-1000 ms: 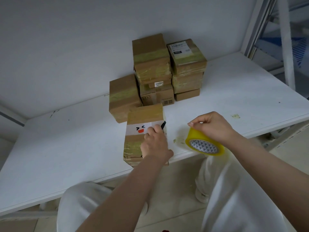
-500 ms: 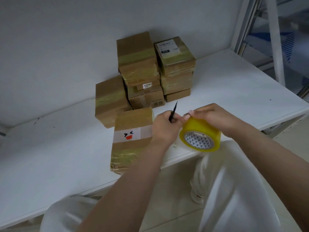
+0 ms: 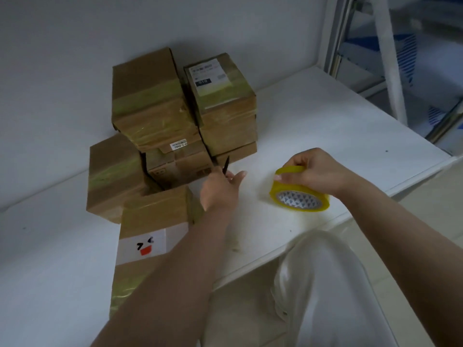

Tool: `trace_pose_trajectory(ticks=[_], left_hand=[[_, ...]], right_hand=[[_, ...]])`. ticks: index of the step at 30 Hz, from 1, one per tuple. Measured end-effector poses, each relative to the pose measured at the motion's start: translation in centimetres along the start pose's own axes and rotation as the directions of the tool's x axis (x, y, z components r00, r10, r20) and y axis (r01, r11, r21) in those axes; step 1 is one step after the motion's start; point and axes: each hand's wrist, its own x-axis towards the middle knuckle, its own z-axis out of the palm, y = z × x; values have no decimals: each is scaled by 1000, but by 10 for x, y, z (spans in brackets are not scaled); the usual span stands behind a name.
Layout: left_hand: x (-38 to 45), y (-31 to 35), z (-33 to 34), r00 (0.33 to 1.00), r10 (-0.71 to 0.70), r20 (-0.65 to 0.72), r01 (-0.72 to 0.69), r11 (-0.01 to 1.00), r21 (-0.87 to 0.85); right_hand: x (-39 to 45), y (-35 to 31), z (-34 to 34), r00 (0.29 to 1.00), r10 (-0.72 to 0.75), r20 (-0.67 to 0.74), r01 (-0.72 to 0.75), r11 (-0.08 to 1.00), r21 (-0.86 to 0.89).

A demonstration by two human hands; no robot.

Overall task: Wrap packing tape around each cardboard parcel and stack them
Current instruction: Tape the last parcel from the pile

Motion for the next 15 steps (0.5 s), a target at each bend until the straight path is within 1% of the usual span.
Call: trace_pose_trajectory(ticks=[4, 6, 9, 12, 13, 15], left_hand=[[10, -13, 28, 998, -54, 30, 52, 997, 48], [13, -21, 40, 996, -62, 57, 54, 991, 123], [11, -26, 51, 995, -44, 95, 15, 958, 286], [10, -25, 52, 994, -26, 106, -23, 900, 435], [11, -24, 48, 994, -53, 99, 3, 892, 452], [15, -21, 40, 985, -158, 72, 113, 898, 426]], right_hand=[[20, 5, 14, 999, 4, 39, 6, 969, -246], [25, 3, 20, 999, 4, 36, 9, 942, -334], [31, 2, 24, 999, -6, 42, 22, 920, -391], [32, 2, 24, 998, -15, 62, 41, 893, -448], [33, 2, 24, 998, -19, 60, 45, 886, -461], [32, 3, 24, 999, -33, 43, 49, 873, -485]])
